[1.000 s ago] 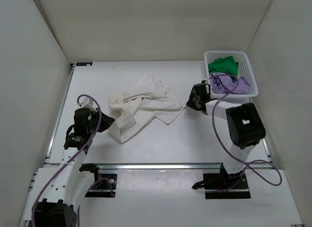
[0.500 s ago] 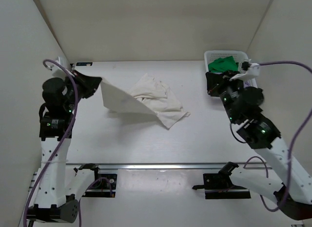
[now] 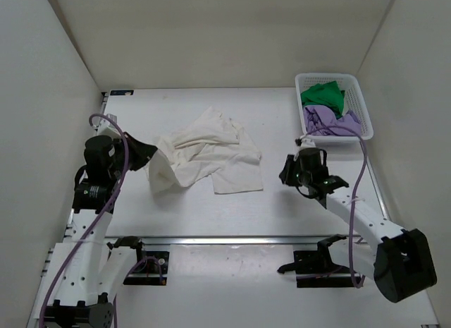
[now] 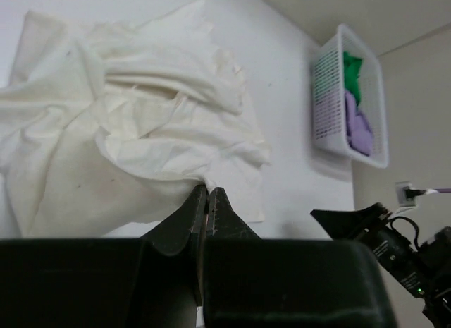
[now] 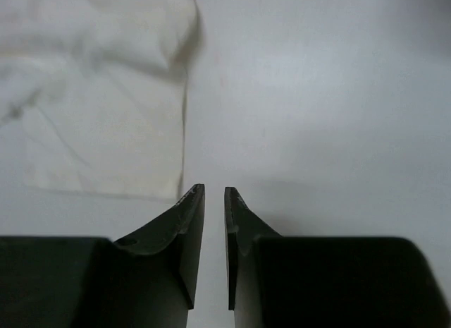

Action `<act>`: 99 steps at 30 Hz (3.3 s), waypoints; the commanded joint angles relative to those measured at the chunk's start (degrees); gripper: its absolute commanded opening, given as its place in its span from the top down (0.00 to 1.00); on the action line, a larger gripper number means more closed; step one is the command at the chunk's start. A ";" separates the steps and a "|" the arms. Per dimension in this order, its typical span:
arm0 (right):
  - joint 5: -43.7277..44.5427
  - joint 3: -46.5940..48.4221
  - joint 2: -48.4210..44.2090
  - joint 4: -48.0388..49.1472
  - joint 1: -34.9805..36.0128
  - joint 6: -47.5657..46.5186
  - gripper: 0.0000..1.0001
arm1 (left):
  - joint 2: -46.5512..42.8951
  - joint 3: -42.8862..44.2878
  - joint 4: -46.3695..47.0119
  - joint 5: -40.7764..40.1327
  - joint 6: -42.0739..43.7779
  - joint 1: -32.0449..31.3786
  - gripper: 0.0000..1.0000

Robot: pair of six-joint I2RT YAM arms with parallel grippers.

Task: Fold and stack the t-shirts
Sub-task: Flatten out the tshirt

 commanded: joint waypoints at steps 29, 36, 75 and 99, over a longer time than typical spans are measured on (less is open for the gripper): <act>-25.92 -21.45 23.97 43.11 -2.45 26.56 0.66 | -7.13 -11.73 1.02 -2.64 3.98 -1.91 1.00; -25.40 -22.95 23.26 43.55 -2.10 27.43 0.69 | -7.05 -12.09 2.07 -2.20 3.11 -2.09 1.00; 60.22 56.17 0.06 20.61 66.76 -52.48 0.99 | 19.56 58.47 -17.16 -14.15 7.05 -7.19 1.00; -20.64 102.06 51.42 -19.25 -11.05 -3.79 1.00 | 48.40 68.63 -9.77 -12.05 6.18 1.68 1.00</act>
